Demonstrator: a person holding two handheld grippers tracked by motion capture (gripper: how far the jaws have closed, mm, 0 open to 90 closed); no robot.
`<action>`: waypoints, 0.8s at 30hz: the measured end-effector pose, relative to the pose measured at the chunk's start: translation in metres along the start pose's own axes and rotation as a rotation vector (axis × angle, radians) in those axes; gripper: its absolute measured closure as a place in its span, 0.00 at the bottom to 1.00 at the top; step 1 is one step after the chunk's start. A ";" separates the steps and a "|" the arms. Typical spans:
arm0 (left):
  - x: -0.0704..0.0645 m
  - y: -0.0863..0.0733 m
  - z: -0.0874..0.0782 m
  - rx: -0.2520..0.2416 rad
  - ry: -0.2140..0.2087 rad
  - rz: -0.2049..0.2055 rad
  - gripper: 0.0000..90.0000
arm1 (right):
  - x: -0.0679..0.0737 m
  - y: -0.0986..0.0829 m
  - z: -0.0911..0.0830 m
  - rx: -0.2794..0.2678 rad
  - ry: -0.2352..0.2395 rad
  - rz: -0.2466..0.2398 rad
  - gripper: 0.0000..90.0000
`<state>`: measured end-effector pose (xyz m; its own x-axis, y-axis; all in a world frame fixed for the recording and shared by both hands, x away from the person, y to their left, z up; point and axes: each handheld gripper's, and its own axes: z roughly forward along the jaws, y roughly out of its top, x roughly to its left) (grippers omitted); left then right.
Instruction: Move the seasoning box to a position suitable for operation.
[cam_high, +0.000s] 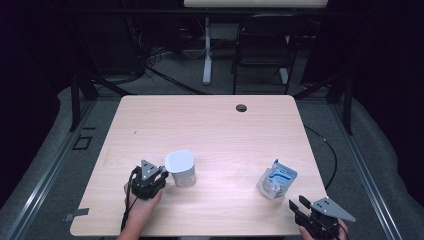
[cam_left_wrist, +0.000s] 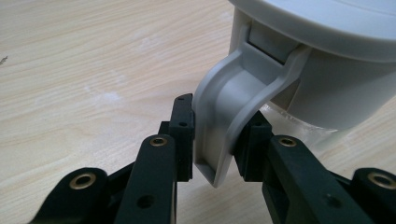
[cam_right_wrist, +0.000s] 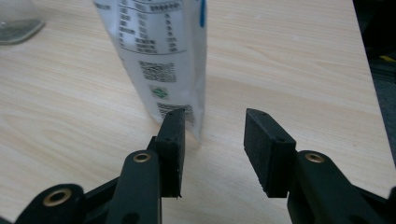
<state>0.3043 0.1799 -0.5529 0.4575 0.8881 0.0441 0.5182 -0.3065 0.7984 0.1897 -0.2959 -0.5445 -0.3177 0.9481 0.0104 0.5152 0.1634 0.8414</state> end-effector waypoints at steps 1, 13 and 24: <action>-0.002 0.000 -0.001 -0.003 0.000 0.006 0.80 | 0.001 0.001 -0.001 -0.002 0.005 -0.006 0.67; -0.024 -0.004 -0.018 0.004 -0.030 0.056 0.81 | 0.020 0.007 -0.004 -0.008 0.044 -0.060 0.68; -0.051 -0.013 -0.030 0.023 -0.062 0.095 0.81 | 0.030 0.011 -0.007 -0.006 0.075 -0.069 0.72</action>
<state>0.2522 0.1486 -0.5475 0.5490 0.8318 0.0815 0.4864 -0.3972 0.7782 0.1806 -0.2676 -0.5313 -0.4112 0.9115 -0.0073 0.4851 0.2256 0.8449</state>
